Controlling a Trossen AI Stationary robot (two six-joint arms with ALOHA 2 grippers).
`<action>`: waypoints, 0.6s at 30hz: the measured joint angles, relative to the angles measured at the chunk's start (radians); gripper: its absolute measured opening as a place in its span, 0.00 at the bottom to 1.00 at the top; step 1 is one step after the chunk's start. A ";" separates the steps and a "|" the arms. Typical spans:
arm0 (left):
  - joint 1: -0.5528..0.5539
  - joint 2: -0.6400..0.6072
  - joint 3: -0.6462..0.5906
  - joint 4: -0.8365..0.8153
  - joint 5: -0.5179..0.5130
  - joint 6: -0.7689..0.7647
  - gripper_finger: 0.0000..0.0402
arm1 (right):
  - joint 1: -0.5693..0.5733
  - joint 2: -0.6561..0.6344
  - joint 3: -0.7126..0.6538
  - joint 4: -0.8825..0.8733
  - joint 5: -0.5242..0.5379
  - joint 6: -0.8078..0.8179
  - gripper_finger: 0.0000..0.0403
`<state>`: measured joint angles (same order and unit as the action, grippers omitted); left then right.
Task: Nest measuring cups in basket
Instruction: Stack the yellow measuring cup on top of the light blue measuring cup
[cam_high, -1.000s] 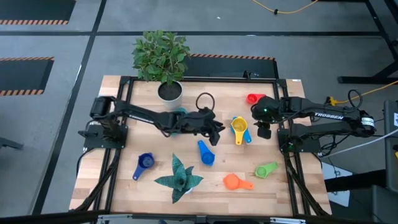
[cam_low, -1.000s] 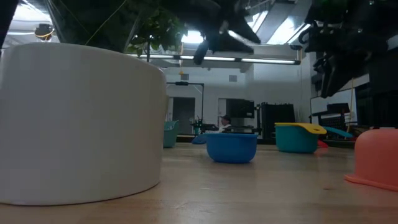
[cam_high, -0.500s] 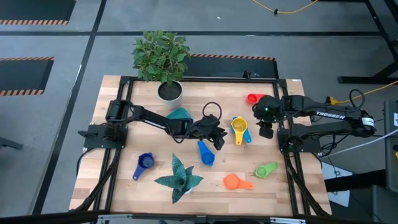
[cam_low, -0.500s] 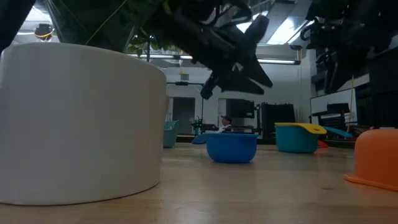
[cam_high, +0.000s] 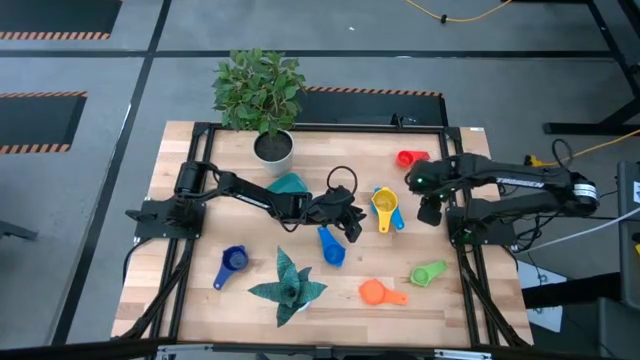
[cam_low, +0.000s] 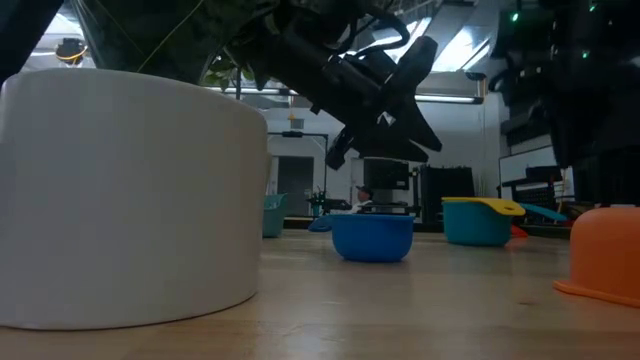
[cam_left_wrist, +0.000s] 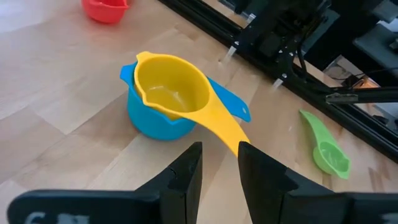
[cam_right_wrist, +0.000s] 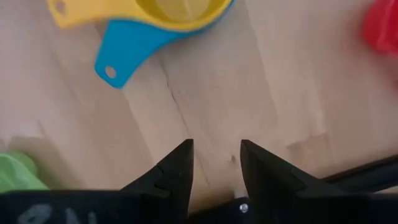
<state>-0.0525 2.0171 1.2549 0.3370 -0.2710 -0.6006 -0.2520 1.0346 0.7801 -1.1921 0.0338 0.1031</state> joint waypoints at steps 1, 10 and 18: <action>0.000 0.000 0.000 0.000 0.000 0.000 0.24 | 0.000 0.019 -0.004 0.003 0.000 0.000 0.34; 0.000 0.000 0.000 -0.005 -0.001 0.001 0.24 | 0.000 0.216 -0.005 0.129 0.002 -0.002 0.34; 0.000 0.000 0.000 -0.014 -0.002 0.005 0.24 | 0.000 0.357 -0.005 0.169 0.002 -0.001 0.34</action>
<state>-0.0525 2.0171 1.2549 0.3229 -0.2726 -0.5953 -0.2520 1.3913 0.7746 -1.0232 0.0355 0.1024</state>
